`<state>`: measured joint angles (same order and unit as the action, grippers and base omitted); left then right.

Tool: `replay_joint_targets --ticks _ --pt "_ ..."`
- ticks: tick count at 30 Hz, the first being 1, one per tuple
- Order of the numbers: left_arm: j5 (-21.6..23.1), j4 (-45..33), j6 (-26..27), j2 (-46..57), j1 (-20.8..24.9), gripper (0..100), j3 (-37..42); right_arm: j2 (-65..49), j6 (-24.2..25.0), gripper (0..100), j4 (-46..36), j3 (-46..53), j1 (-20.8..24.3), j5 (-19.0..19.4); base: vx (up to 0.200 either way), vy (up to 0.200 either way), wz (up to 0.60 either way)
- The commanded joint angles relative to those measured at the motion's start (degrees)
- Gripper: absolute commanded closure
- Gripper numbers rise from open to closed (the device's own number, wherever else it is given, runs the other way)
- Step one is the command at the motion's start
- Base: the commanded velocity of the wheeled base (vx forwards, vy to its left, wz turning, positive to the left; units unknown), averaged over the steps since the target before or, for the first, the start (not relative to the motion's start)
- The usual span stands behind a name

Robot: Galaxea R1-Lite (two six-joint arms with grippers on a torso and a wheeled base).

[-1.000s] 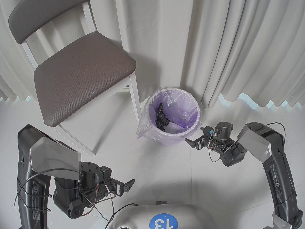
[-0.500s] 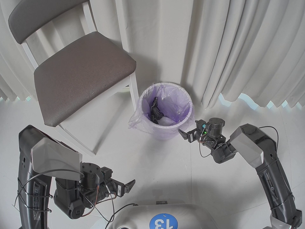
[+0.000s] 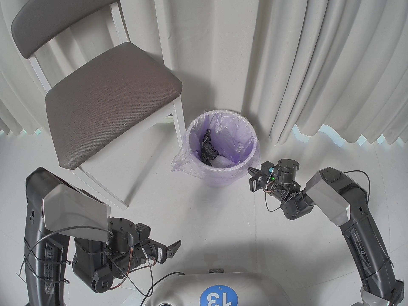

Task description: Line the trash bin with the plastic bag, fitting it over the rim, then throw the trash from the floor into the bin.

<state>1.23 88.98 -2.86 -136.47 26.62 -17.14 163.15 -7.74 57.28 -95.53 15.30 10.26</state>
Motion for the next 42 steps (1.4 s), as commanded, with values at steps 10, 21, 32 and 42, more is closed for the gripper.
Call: replay_joint_targets --ticks 10,21,32,42 --pt "0.0 1.0 0.0 0.0 0.2 0 0.3 -12.9 -7.0 100 0.5 20.6 -2.9 2.0 0.0 0.0 0.0" --pt "-0.1 1.0 0.1 1.2 0.4 0 0.9 -41.6 -21.0 0 -14.2 33.4 0.9 9.9 0.0 0.0 0.0" --pt "-0.1 1.0 0.1 3.7 1.9 0 1.6 -38.2 -29.2 0 -20.7 27.6 7.8 17.7 0.0 0.0 0.0" --pt "-0.1 1.0 0.1 3.8 1.9 0 2.1 -29.2 -33.9 0 -30.2 16.9 7.6 21.1 0.0 0.0 0.0"
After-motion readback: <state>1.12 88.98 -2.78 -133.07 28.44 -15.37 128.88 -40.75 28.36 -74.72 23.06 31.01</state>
